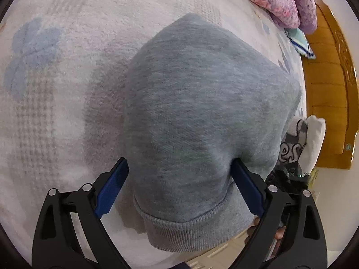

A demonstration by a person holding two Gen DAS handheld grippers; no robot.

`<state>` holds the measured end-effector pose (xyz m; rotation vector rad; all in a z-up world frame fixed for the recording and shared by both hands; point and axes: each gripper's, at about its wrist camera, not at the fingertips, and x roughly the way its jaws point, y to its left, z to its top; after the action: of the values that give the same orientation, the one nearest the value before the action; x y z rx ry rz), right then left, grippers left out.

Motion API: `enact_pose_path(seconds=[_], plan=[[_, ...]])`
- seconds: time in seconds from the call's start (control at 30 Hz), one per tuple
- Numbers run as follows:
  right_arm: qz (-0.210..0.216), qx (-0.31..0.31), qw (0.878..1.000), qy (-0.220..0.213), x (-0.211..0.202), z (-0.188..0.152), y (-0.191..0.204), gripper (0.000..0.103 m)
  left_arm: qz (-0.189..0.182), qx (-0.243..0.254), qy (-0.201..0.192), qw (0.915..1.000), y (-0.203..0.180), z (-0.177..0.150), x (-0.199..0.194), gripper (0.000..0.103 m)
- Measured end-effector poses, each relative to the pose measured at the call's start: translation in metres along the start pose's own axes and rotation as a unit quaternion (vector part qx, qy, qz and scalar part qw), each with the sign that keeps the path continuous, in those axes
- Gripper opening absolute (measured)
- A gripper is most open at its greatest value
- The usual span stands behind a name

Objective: Fold large clothes
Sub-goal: 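Grasp the grey hoodie bundle with the left gripper while the right gripper grasps it, then carry the held hoodie bundle with both grippers toward the white folded garment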

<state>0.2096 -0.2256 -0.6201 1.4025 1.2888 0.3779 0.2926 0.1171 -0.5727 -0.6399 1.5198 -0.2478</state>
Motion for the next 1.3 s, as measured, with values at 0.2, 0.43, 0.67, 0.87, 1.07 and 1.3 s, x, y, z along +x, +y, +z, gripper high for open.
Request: enact_pose_path(seconds=[0.2, 0.43, 0.67, 0.87, 1.07, 1.3], plan=[[-0.044, 0.023, 0.999, -0.014, 0.021, 0.004, 0.022, 0.07, -0.018, -0.019, -0.015, 0.9995, 0.001, -0.003, 0.001, 0.08], [-0.123, -0.075, 0.989, -0.033, 0.015, -0.01, 0.094, 0.036, -0.012, 0.022, -0.032, 0.9992, -0.02, -0.012, -0.024, 0.057], [-0.135, -0.134, 0.98, -0.05, -0.021, -0.031, 0.169, 0.035, -0.035, 0.043, -0.048, 0.9973, -0.061, -0.032, -0.078, 0.057], [-0.12, -0.179, 0.973, -0.082, -0.092, -0.045, 0.226, 0.035, -0.069, 0.086, -0.074, 0.9911, -0.132, -0.057, -0.128, 0.057], [-0.09, -0.212, 0.964, -0.136, -0.19, -0.027, 0.259, 0.035, -0.103, 0.155, -0.111, 0.9761, -0.248, -0.076, -0.142, 0.057], [-0.079, -0.228, 0.955, -0.171, -0.299, 0.055, 0.247, 0.035, -0.121, 0.186, -0.126, 0.9669, -0.375, -0.096, -0.08, 0.057]])
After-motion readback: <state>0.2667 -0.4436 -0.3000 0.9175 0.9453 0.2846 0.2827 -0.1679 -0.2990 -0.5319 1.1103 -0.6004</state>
